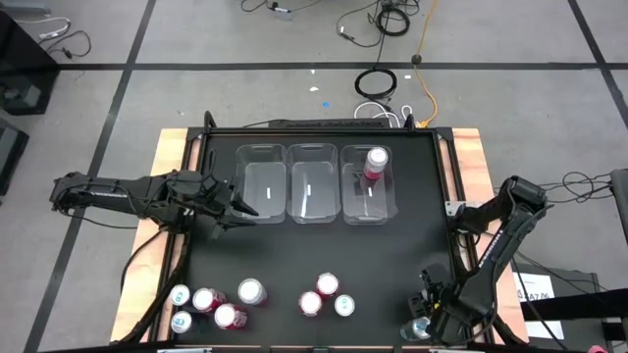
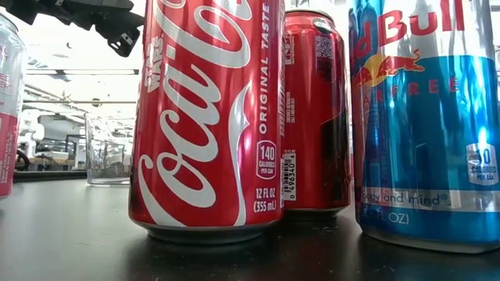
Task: Sort soda cans
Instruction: Put the pink-white soda can into the right transparent bin
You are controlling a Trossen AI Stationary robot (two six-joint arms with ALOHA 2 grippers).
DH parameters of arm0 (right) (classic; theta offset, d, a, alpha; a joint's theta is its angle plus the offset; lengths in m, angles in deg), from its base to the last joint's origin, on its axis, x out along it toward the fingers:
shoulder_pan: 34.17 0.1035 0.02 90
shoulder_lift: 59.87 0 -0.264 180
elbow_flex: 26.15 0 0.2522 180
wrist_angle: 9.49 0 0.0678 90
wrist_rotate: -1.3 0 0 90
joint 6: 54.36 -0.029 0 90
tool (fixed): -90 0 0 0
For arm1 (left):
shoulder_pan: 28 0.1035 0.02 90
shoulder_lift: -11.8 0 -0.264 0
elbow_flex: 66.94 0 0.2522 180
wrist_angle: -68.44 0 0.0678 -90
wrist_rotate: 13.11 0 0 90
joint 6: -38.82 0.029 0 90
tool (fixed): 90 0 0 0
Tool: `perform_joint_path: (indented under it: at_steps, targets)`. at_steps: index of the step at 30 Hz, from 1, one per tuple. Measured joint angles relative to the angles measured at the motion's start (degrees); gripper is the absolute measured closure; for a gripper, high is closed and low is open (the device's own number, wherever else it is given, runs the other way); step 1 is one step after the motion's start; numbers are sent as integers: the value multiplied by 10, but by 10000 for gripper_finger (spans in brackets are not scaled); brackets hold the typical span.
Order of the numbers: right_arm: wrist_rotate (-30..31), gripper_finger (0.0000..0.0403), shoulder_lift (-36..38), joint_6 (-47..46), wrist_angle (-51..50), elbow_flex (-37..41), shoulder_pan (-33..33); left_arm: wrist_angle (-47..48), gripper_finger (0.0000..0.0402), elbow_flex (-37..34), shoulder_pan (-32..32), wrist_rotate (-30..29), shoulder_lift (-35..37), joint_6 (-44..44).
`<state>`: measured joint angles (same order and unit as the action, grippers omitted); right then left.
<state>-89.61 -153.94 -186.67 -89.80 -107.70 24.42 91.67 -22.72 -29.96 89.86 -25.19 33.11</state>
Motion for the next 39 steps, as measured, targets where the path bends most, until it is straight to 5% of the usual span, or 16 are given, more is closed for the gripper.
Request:
perform_joint_path:
  at_steps: [10, 23, 32, 39]
  targets:
    - [-9, 124, 19, 4, -37, 4, 0, 0, 271, 0, 0, 0, 0, 1]
    - [10, 122, 23, 5, -57, 4, -8, 0, 271, 0, 0, -32, 0, 1]
    - [152, 122, 87, 49, -122, 4, -70, 0, 271, 0, 0, -32, 0, 1]
    - [275, 122, 145, 222, -127, -11, -174, 0, 271, 0, 0, -32, 0, 0]
